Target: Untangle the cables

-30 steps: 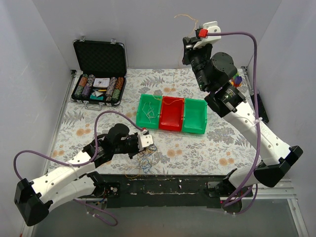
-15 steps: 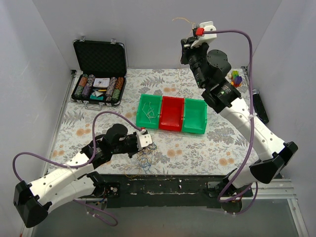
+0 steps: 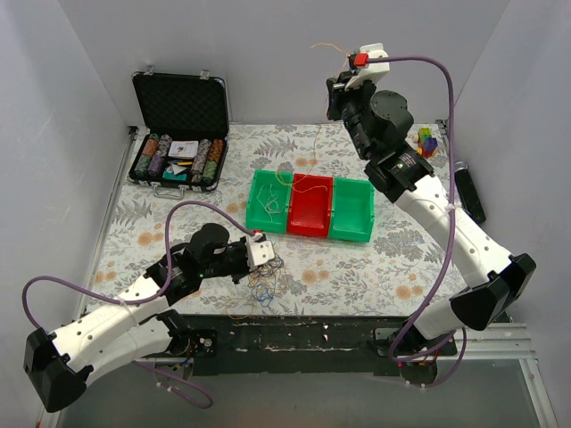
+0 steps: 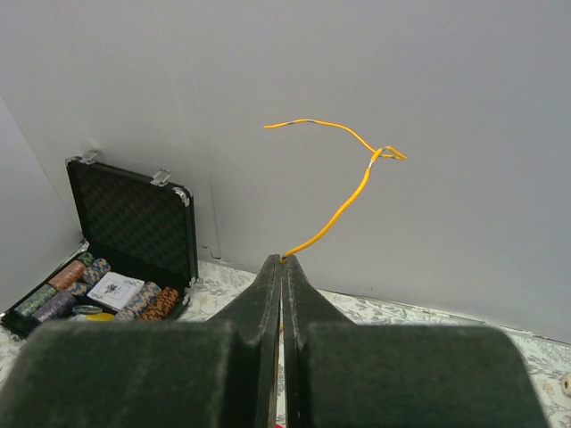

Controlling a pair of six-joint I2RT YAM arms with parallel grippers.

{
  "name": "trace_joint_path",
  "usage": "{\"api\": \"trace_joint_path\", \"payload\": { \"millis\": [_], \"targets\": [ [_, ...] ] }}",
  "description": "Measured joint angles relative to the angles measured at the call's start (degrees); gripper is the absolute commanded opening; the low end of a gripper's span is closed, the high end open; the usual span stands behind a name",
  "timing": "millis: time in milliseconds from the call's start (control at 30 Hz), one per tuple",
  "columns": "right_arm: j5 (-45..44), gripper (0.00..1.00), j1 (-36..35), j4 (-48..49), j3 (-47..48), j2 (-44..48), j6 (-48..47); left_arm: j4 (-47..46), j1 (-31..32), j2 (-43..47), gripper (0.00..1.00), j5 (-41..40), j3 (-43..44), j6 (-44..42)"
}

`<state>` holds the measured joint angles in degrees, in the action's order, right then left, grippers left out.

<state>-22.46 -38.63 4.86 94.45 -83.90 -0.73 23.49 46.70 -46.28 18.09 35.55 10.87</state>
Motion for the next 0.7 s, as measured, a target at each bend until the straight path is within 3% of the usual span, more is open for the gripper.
{"api": "trace_joint_path", "payload": {
  "millis": [700],
  "targets": [
    [-0.15,0.01,1.53,1.01,-9.68,-0.22,3.89,-0.42,-0.46,1.25,0.0,-0.09,-0.61,0.0]
  ]
}}
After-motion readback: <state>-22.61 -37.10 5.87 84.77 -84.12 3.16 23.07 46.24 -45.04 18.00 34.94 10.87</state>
